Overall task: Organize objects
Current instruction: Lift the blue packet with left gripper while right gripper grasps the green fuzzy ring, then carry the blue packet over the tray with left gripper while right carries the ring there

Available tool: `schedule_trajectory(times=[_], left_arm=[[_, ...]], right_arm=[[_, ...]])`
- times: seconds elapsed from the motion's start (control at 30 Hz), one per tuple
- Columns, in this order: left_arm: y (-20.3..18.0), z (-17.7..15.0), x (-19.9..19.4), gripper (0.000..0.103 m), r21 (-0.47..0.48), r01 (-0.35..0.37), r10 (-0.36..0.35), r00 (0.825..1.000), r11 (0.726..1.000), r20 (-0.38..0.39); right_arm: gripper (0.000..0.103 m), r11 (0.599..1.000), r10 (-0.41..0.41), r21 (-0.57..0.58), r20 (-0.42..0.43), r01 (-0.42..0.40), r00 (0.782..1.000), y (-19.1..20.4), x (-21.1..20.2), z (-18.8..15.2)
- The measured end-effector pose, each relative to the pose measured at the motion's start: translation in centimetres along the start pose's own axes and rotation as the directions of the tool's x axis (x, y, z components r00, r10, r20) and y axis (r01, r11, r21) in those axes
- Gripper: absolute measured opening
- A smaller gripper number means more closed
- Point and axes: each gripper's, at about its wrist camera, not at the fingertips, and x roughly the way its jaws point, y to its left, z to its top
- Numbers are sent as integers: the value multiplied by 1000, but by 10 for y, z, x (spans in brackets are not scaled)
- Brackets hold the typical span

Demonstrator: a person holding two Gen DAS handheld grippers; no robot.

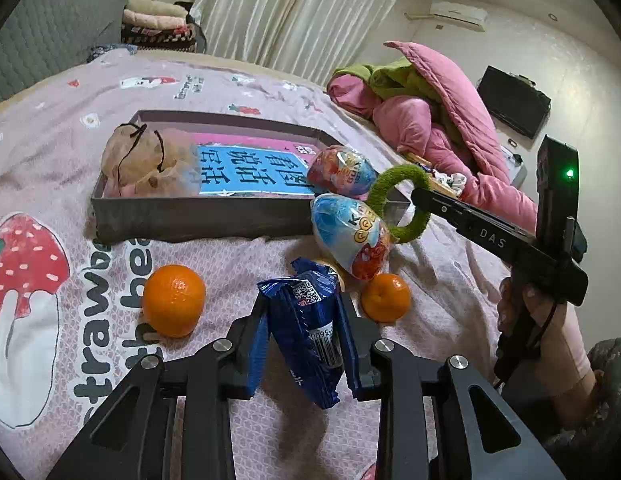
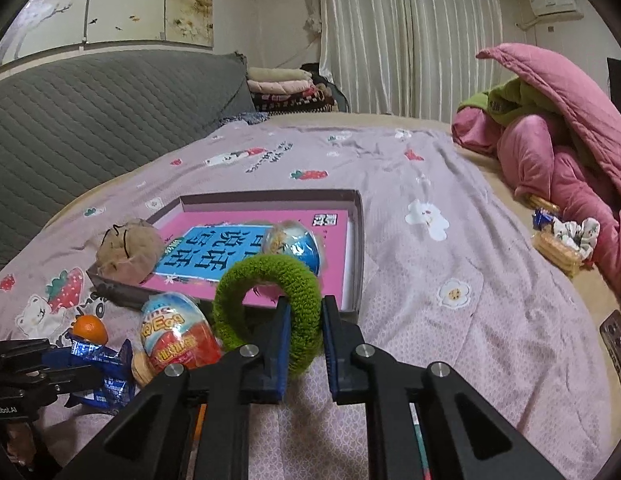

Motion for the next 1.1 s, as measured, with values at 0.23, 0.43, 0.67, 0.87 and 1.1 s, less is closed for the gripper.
schedule_trajectory(times=[0.23,0.43,0.67,0.87,1.1], left_arm=[[-2,1,-7,32,10,6,-6,1000,1000,26],[-5,1,-13,31,14,9,-9,999,1000,43],[-5,5,-23,31,14,-24,23,997,1000,69],[-9,9,-35,31,37,-78,74,991,996,109],[-15,19,-40,31,52,-116,108,985,992,136]], right_arm=[[15,1000,14,-2,22,-14,1000,2,-4,2],[15,1000,22,0,29,-22,999,2,-5,3],[15,999,37,5,57,-38,998,4,-11,5],[15,997,71,17,102,-73,992,5,-20,9],[15,996,89,19,131,-92,987,6,-27,11]])
